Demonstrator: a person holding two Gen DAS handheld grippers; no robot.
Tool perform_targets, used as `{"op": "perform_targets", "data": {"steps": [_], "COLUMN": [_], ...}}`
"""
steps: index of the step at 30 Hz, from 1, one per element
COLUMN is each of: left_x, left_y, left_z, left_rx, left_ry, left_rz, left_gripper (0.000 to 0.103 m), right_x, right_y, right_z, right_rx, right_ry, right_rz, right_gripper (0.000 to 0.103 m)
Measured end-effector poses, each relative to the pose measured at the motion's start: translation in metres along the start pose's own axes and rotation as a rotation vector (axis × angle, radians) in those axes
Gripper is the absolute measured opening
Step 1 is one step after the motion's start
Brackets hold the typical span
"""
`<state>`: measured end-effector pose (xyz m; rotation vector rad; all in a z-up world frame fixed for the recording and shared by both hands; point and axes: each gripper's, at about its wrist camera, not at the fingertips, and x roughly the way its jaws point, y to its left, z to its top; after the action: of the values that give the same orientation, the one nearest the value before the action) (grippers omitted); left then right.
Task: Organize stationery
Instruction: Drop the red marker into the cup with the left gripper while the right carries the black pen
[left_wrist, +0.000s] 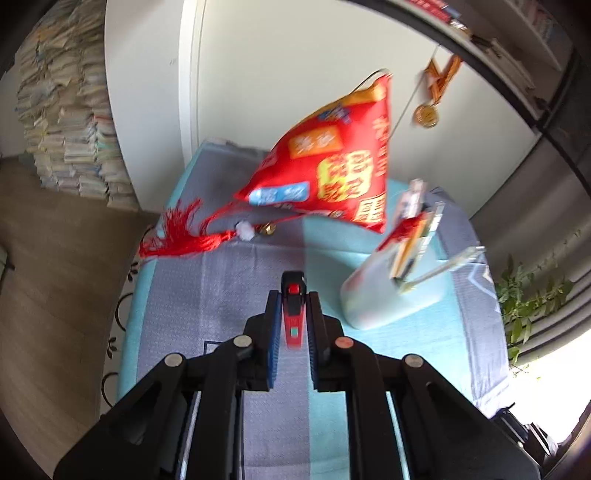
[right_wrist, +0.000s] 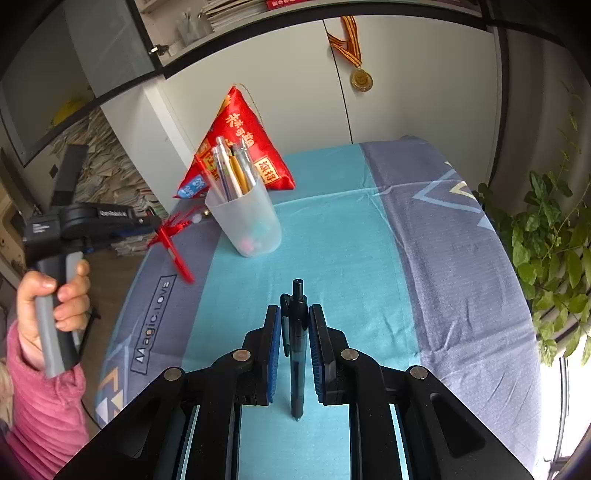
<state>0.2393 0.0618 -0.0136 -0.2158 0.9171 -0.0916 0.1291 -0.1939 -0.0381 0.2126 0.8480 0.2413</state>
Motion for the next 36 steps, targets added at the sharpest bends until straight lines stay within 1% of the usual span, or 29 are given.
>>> {"op": "perform_targets", "data": {"steps": [4, 9, 14, 16, 20, 24, 26, 29, 31, 33, 34, 35, 36], "left_x": [-0.029, -0.054, -0.062, -0.056, -0.031, -0.004, 0.007, 0.012, 0.011, 0.006, 0.002, -0.002, -0.005], "left_y": [-0.018, -0.043, -0.065, -0.072, -0.081, -0.084, -0.084, -0.081, -0.078, -0.075, -0.072, -0.067, -0.064], "left_z": [0.002, 0.016, 0.029, 0.031, 0.030, 0.021, 0.015, 0.005, -0.001, -0.008, -0.011, -0.015, -0.019], "left_rx": [0.049, 0.089, 0.117, 0.129, 0.149, 0.173, 0.185, 0.205, 0.216, 0.227, 0.227, 0.220, 0.211], "left_ry": [-0.055, -0.125, -0.176, -0.170, -0.105, -0.063, -0.049, -0.046, -0.059, -0.084, -0.101, -0.126, -0.150], "left_rz": [-0.043, -0.065, -0.075, -0.070, -0.062, -0.004, 0.008, -0.017, -0.024, -0.019, -0.019, -0.022, -0.023], "left_gripper": [0.011, 0.011, 0.011, 0.011, 0.011, 0.011, 0.011, 0.012, 0.012, 0.016, 0.027, 0.042, 0.047], "right_x": [-0.004, -0.009, -0.011, -0.011, -0.012, -0.013, -0.013, -0.013, -0.013, -0.015, -0.015, -0.016, -0.017], "right_y": [0.000, -0.002, -0.003, -0.005, -0.008, -0.011, -0.012, -0.011, -0.010, -0.007, -0.005, -0.003, -0.001], "right_z": [-0.002, -0.002, -0.002, -0.002, -0.002, -0.001, -0.001, 0.001, 0.003, 0.008, 0.011, 0.014, 0.018], "right_rx": [0.008, 0.015, 0.016, 0.021, 0.022, 0.030, 0.034, 0.032, 0.028, 0.021, 0.017, 0.013, 0.009], "right_ry": [-0.007, -0.017, -0.021, -0.020, -0.020, -0.023, -0.026, -0.028, -0.031, -0.040, -0.046, -0.053, -0.061], "right_rz": [-0.005, -0.014, -0.016, -0.016, -0.022, -0.025, -0.023, -0.019, -0.017, -0.016, -0.016, -0.015, -0.014], "right_gripper": [0.016, 0.016, 0.016, 0.016, 0.016, 0.016, 0.016, 0.016, 0.016, 0.016, 0.016, 0.016, 0.016]}}
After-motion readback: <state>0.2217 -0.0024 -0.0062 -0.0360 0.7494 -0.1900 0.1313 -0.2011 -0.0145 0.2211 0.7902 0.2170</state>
